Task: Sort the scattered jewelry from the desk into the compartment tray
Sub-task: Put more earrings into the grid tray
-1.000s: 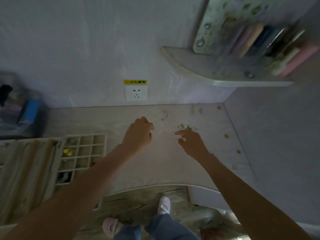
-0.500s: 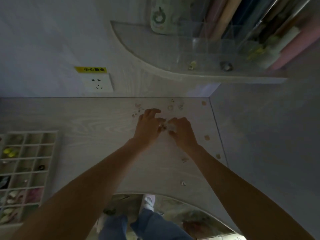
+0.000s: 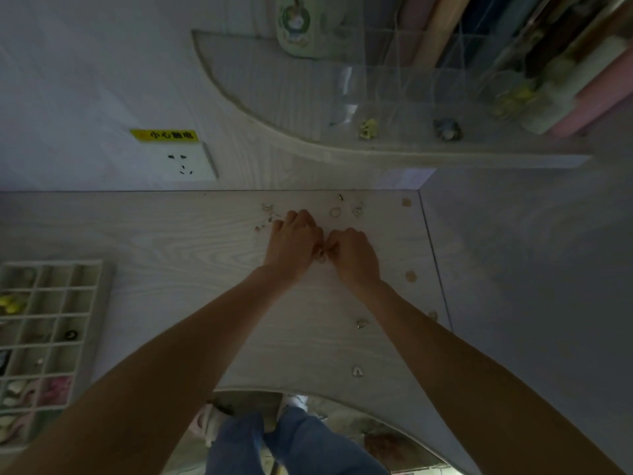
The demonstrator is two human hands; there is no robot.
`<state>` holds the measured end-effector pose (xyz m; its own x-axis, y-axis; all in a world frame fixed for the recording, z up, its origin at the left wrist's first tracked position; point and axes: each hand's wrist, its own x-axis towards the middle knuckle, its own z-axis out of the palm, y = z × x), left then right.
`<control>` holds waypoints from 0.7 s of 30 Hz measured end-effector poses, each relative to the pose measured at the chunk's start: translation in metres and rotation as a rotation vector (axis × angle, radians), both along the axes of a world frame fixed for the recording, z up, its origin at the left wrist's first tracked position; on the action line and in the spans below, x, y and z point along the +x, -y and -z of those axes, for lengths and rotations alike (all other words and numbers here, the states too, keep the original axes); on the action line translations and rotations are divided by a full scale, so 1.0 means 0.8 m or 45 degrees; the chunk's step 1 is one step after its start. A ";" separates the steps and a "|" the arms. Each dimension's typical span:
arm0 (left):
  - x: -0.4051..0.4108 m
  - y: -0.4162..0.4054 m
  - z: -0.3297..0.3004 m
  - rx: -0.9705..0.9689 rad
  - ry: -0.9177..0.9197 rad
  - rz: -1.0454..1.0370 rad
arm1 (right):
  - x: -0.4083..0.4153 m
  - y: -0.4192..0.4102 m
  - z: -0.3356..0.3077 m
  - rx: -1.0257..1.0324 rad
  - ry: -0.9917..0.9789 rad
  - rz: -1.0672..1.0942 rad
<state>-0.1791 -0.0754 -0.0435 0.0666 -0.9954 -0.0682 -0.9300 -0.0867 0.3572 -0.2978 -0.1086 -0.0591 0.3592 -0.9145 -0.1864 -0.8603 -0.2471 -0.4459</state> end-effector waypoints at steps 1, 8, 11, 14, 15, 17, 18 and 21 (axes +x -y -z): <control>0.002 0.000 0.000 -0.006 0.004 -0.001 | -0.001 0.000 0.000 0.008 0.031 0.005; 0.025 -0.009 -0.025 -0.110 -0.725 -0.241 | -0.010 0.000 -0.040 0.294 0.558 0.256; 0.038 -0.022 -0.044 -0.073 -1.052 -0.373 | -0.003 -0.002 -0.056 0.484 0.822 0.334; 0.056 -0.038 -0.063 -0.090 -1.217 -0.495 | 0.016 -0.007 -0.078 0.630 1.040 0.375; 0.063 -0.044 -0.068 -0.096 -1.291 -0.520 | 0.022 -0.008 -0.086 0.670 1.098 0.387; 0.081 -0.059 -0.081 -0.124 -1.389 -0.542 | 0.039 -0.015 -0.100 0.723 1.158 0.377; 0.091 -0.068 -0.088 -0.138 -1.401 -0.546 | 0.048 -0.020 -0.106 0.734 1.151 0.352; 0.128 -0.101 -0.104 -0.172 -1.355 -0.570 | 0.083 -0.041 -0.121 0.764 1.141 0.261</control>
<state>-0.0764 0.0057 0.0399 0.3870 -0.9010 -0.1961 -0.0500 -0.2329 0.9712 -0.2313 -0.0757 0.0376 0.4380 -0.8203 -0.3678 -0.1638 0.3294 -0.9299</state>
